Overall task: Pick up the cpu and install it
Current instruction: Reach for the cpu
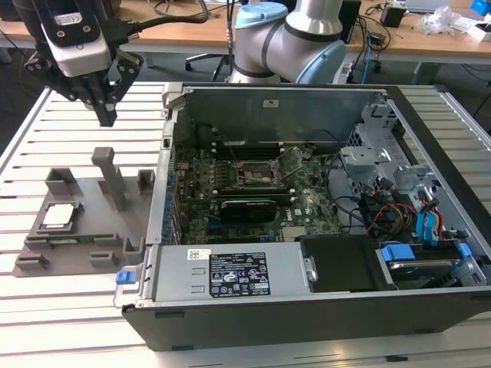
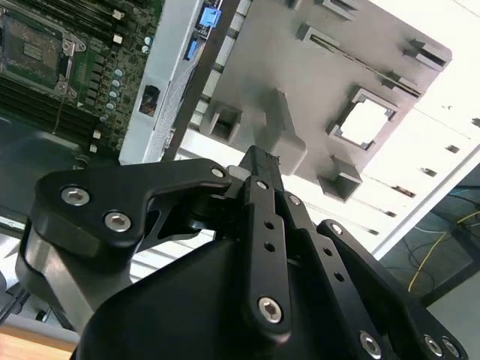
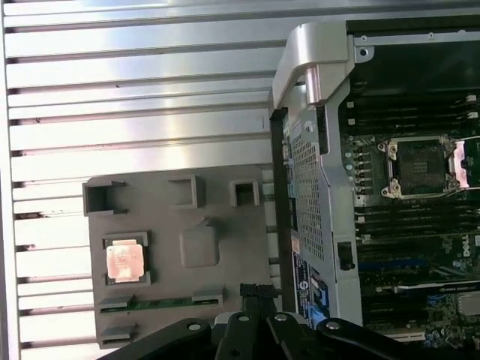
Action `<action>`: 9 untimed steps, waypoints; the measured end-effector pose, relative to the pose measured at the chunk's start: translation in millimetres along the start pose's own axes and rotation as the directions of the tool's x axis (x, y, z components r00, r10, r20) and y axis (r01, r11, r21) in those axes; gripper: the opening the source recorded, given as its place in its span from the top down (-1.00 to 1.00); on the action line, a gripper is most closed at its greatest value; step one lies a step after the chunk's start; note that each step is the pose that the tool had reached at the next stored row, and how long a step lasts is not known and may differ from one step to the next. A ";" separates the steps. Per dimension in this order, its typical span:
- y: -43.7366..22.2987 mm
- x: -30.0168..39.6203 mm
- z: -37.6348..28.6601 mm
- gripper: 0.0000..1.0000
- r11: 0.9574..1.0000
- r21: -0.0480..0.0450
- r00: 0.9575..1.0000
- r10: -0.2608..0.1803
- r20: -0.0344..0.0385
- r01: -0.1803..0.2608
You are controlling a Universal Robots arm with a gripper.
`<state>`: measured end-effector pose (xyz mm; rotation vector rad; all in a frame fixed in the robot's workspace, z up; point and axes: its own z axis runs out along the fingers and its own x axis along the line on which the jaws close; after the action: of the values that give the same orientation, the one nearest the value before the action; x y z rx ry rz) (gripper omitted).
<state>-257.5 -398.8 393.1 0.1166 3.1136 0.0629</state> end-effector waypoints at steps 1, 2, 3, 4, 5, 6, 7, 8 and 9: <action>-0.2 2.2 -0.1 0.79 1.000 0.000 1.000 0.000 0.000 0.000; -0.3 4.4 -0.1 0.79 1.000 0.000 1.000 0.000 0.000 0.000; -0.5 7.0 -0.1 0.79 1.000 0.000 1.000 0.000 0.000 0.000; -0.8 9.9 -0.2 0.79 1.000 0.000 1.000 0.000 0.000 0.000; -1.0 13.6 -0.3 0.79 1.000 0.000 1.000 0.000 0.000 0.000; -1.2 16.1 -0.4 0.79 1.000 0.000 1.000 0.000 0.000 0.000; -1.3 17.6 -0.4 0.79 1.000 0.000 1.000 0.000 0.000 0.000; -1.4 19.3 -0.4 0.79 1.000 0.000 1.000 0.000 0.000 0.000; -1.6 21.8 -0.4 0.79 1.000 0.000 1.000 0.000 0.000 0.000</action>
<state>-279.3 -398.8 392.9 0.1166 3.1136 0.0627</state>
